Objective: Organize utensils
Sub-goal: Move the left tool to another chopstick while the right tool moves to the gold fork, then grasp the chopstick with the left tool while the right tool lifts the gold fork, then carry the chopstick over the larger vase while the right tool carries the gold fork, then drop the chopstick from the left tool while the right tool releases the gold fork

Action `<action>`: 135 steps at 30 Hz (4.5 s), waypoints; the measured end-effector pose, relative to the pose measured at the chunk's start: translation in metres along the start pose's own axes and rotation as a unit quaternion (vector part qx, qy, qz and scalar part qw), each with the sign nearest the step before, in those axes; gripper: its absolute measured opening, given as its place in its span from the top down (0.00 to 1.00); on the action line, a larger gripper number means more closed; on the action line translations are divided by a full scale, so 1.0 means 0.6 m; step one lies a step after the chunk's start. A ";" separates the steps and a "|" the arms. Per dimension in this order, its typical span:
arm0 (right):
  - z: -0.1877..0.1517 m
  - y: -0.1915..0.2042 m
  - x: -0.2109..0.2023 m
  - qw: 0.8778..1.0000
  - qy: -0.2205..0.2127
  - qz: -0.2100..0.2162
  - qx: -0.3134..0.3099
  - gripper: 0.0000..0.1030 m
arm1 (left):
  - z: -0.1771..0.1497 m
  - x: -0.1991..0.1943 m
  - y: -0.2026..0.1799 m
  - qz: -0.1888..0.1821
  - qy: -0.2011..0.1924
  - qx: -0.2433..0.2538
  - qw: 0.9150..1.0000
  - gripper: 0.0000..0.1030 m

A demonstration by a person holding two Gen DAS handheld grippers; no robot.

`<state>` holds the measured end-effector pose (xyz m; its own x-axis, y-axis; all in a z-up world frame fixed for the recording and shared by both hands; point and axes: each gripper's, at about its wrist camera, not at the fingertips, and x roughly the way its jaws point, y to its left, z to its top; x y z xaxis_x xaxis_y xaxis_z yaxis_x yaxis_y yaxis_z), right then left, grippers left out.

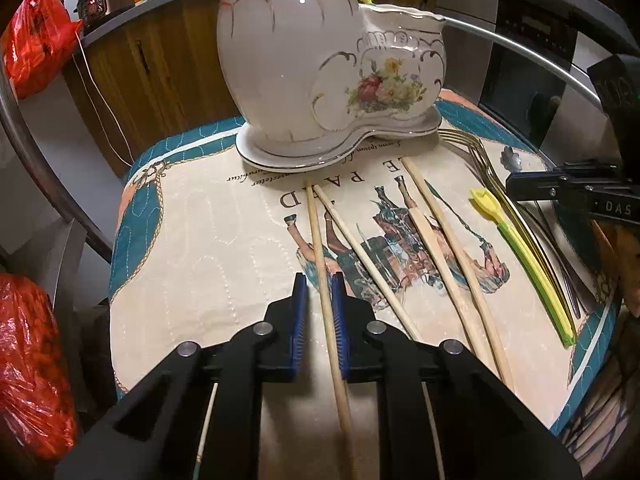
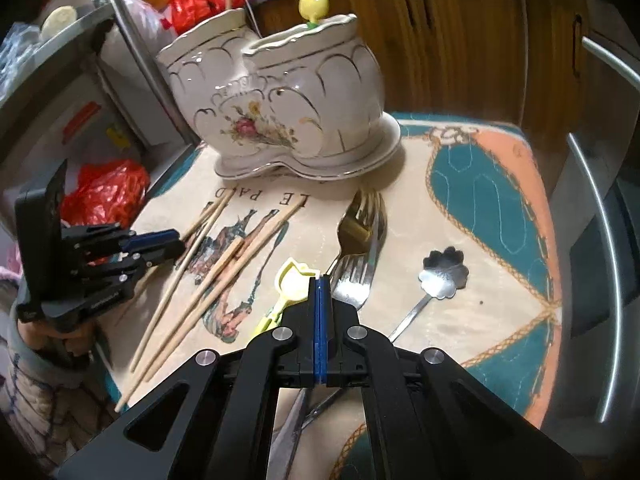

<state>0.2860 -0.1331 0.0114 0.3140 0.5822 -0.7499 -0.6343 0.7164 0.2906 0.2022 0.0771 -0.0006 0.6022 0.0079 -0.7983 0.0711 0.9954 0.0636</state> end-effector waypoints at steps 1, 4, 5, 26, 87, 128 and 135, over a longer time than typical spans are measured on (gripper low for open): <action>0.002 -0.002 0.001 1.000 0.005 0.005 0.005 0.99 | 0.002 0.001 0.001 -0.002 0.005 0.001 1.000 0.87; 0.011 -0.008 0.008 0.999 0.023 0.022 0.024 0.91 | 0.012 0.001 0.002 -0.008 0.025 0.008 1.000 0.87; 0.014 -0.009 0.010 0.999 0.030 0.027 0.029 0.87 | 0.016 0.002 0.003 -0.011 0.035 0.012 0.999 0.87; 0.028 0.008 -0.022 0.997 0.071 0.021 0.004 0.94 | 0.050 0.002 0.034 -0.046 0.100 0.008 0.994 0.96; 0.232 0.069 -0.201 0.953 -0.292 0.008 -0.085 0.94 | 0.263 -0.159 0.130 -0.050 -0.406 -0.153 0.899 0.96; 0.263 0.018 -0.012 0.982 -0.183 -0.013 -0.034 0.93 | 0.180 -0.092 0.077 0.008 -0.322 -0.091 0.942 0.58; 0.259 0.013 -0.014 0.981 -0.191 -0.002 -0.035 0.85 | 0.158 -0.122 0.092 0.007 -0.335 -0.106 0.936 0.41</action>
<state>0.3879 -0.0727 0.1122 0.5504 0.6902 -0.4697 -0.6745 0.6992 0.2370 0.2376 0.1227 0.1182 0.9703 0.0310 -0.2397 -0.0579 0.9927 -0.1060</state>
